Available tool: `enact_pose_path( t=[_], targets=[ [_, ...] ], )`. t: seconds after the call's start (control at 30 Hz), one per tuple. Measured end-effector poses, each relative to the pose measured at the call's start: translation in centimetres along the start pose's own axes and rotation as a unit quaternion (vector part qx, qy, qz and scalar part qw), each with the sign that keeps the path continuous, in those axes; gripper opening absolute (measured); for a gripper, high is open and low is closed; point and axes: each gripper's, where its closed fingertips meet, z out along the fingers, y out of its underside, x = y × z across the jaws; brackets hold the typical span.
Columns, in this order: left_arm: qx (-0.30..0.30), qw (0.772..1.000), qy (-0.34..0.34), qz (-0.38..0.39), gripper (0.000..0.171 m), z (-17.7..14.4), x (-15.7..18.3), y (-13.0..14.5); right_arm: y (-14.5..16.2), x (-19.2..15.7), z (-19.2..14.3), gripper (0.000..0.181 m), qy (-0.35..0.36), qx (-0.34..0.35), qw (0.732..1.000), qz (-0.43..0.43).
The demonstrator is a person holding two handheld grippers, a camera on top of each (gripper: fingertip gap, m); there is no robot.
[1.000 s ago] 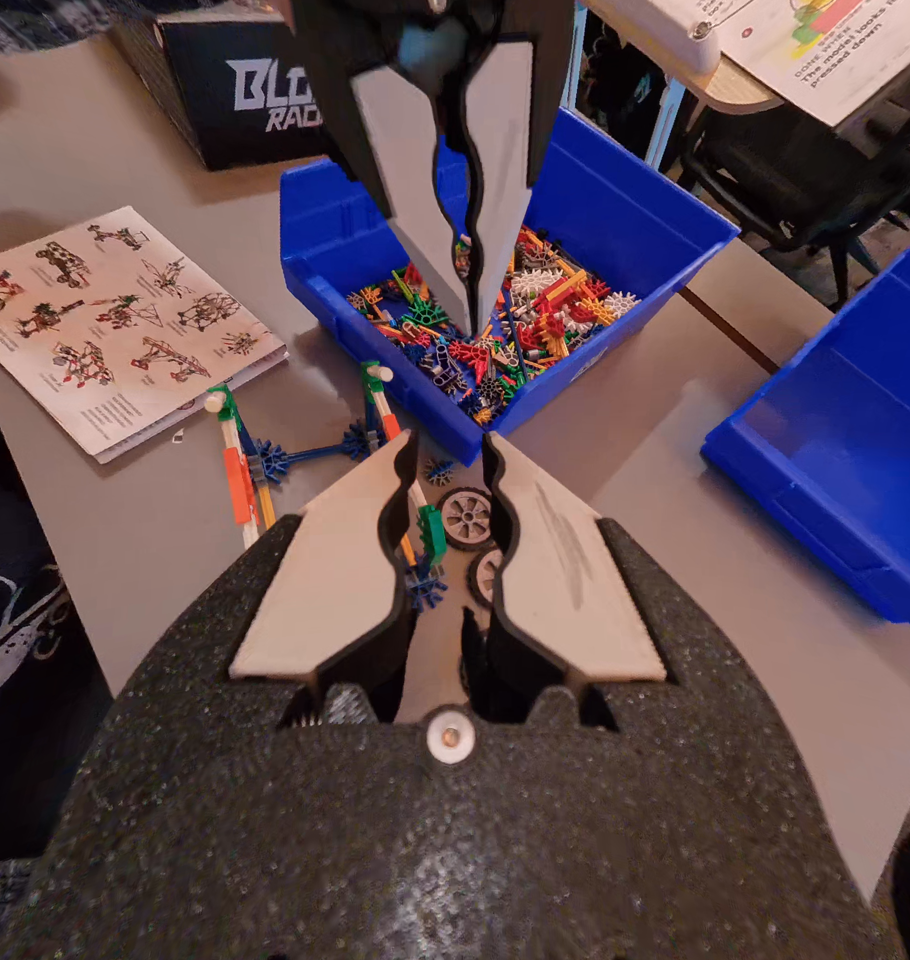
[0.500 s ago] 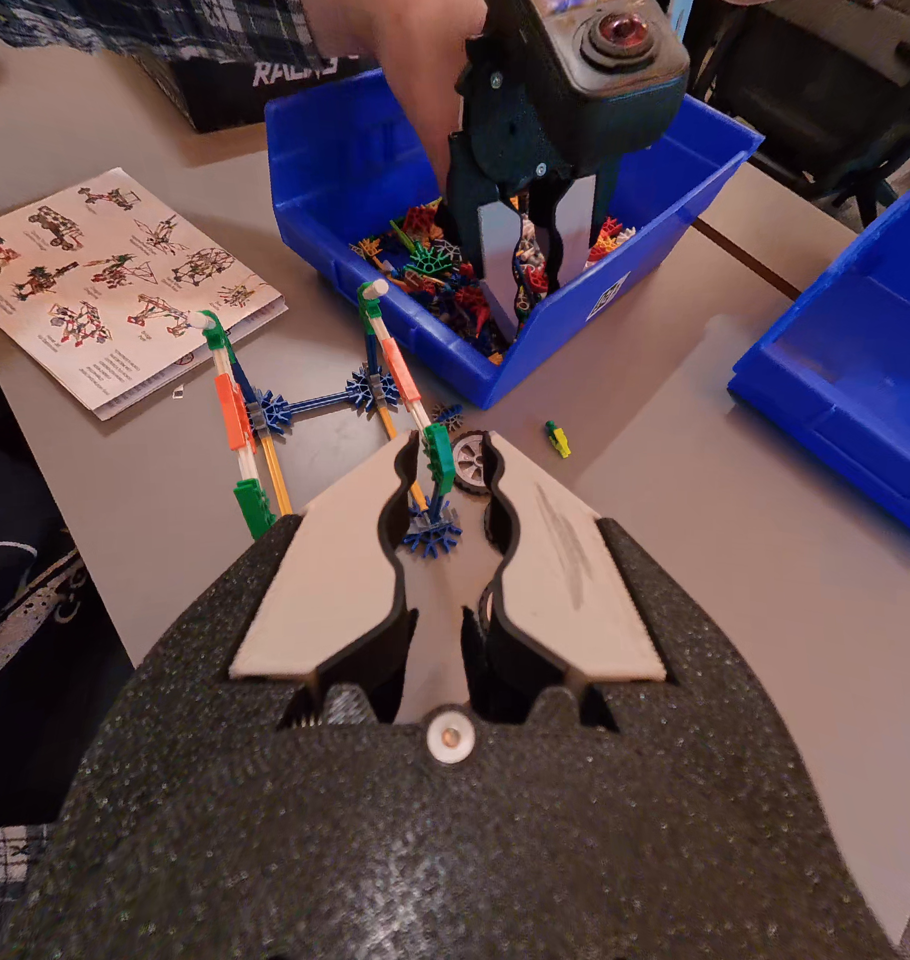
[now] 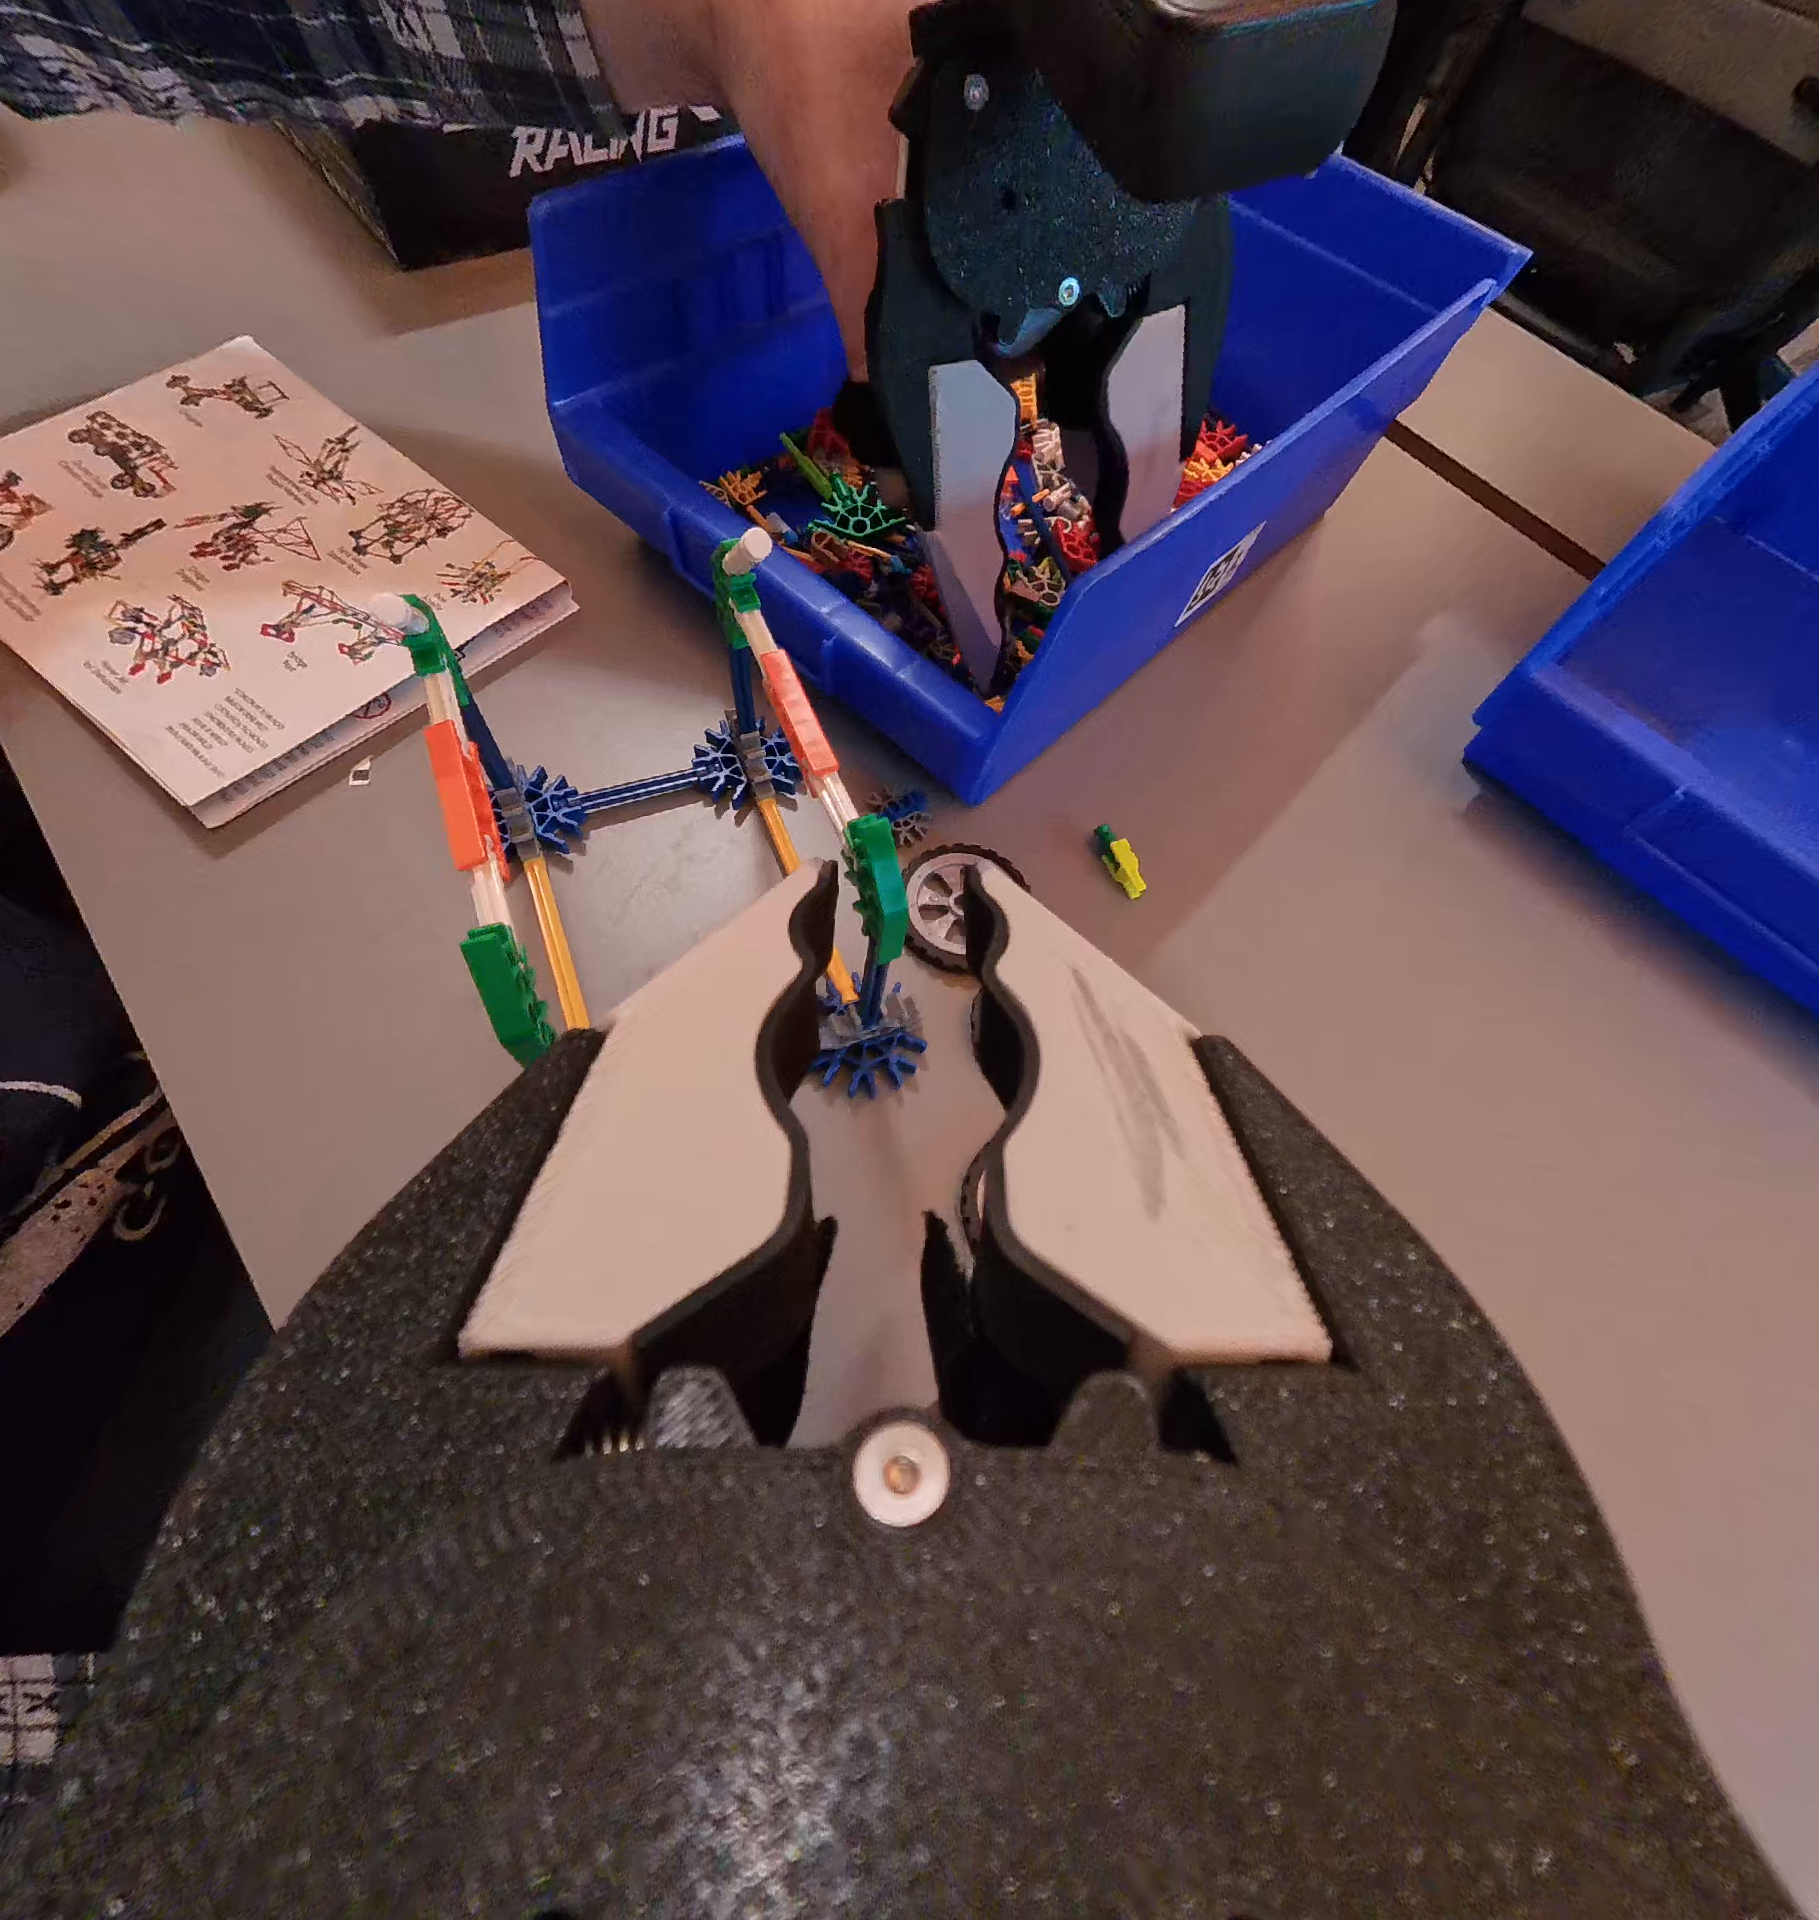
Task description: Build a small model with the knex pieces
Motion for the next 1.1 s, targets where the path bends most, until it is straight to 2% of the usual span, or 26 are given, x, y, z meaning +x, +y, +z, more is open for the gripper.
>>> enact_pose_path(
  t=[0.13, 0.27, 0.43, 0.67, 0.77, 0.9, 1.0, 1.1],
  targets=[
    [0.0, 1.0, 0.008, -0.006, 0.044, 0.3, 0.3, -0.2, 0.0, 0.0, 0.0, 0.023, 0.0, 0.0, 1.0, 0.0],
    [-0.003, 1.0, 0.013, -0.001, 0.033, 0.7, 0.7, -0.3, 0.0, 0.0, -0.1, 0.023, 0.001, 0.003, 1.0, 0.0],
    [-0.007, 1.0, 0.002, 0.005, 0.033, 0.5, 0.6, -0.1, 0.1, 0.0, -0.2, 0.023, 0.001, 0.004, 1.0, 0.001],
    [0.032, 0.997, -0.065, 0.029, 0.033, -2.7, 0.1, -1.3, -1.7, 0.2, -0.7, 0.024, -0.009, 0.042, 0.998, 0.037],
    [0.072, 0.988, -0.124, 0.059, 0.033, -5.6, 0.1, -3.4, -3.5, 0.4, -0.9, 0.023, -0.019, 0.073, 0.995, 0.064],
    [0.121, 0.963, -0.209, 0.121, 0.032, -10.2, 1.4, -7.4, -5.8, 0.9, -0.9, 0.024, -0.033, 0.112, 0.987, 0.107],
    [0.157, 0.945, -0.235, 0.162, 0.033, -12.5, 3.6, -10.5, -7.1, 1.1, -0.9, 0.024, -0.055, 0.138, 0.979, 0.136],
    [0.172, 0.931, -0.252, 0.202, 0.032, -13.5, 5.7, -12.7, -8.0, 0.6, -1.0, 0.024, -0.093, 0.161, 0.969, 0.16]
  ],
)
